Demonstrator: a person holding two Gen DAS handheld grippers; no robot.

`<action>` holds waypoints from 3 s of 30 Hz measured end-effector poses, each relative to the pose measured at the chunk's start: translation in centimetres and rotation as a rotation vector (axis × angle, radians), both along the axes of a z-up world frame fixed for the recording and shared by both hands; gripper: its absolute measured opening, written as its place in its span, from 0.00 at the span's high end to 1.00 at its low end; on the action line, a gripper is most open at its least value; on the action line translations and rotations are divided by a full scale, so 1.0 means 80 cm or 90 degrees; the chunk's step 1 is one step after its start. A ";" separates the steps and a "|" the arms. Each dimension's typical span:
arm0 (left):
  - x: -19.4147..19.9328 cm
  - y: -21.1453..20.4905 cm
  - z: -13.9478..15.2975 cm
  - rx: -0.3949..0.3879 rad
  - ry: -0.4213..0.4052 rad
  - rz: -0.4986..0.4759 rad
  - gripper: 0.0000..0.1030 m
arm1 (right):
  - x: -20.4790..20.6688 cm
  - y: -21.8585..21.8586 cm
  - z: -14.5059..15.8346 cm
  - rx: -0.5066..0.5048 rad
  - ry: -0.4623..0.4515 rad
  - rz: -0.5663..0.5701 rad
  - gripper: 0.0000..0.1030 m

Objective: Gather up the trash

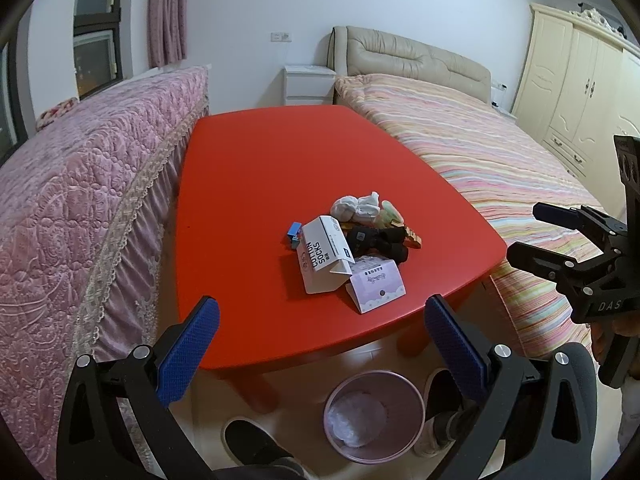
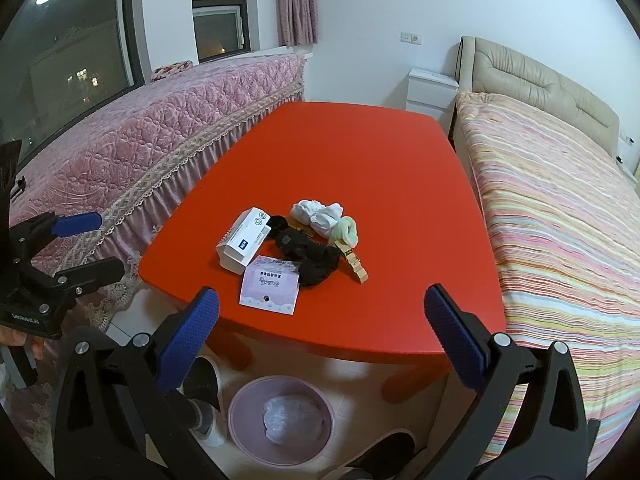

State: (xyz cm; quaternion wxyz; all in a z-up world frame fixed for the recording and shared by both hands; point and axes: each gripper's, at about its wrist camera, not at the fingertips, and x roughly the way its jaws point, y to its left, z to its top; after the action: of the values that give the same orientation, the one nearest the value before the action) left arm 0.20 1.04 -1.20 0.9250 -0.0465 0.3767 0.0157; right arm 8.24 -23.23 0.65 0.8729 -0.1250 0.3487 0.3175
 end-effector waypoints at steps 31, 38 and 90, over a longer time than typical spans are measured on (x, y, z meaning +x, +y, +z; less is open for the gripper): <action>0.001 0.002 -0.004 0.003 0.009 -0.003 0.06 | 0.001 -0.001 -0.009 0.002 0.017 0.009 0.03; 0.001 0.002 -0.005 0.002 0.013 -0.004 0.06 | 0.000 -0.001 -0.011 0.005 0.022 0.011 0.03; 0.195 0.043 -0.093 -0.176 0.269 0.002 0.06 | 0.174 0.078 -0.126 -0.185 0.144 0.168 0.17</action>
State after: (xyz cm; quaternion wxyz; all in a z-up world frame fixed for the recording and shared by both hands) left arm 15.77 4.46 -8.60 0.8105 -0.1686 0.5605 -0.0248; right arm 22.19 -16.96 -9.47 0.7517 -0.2577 0.4674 0.3873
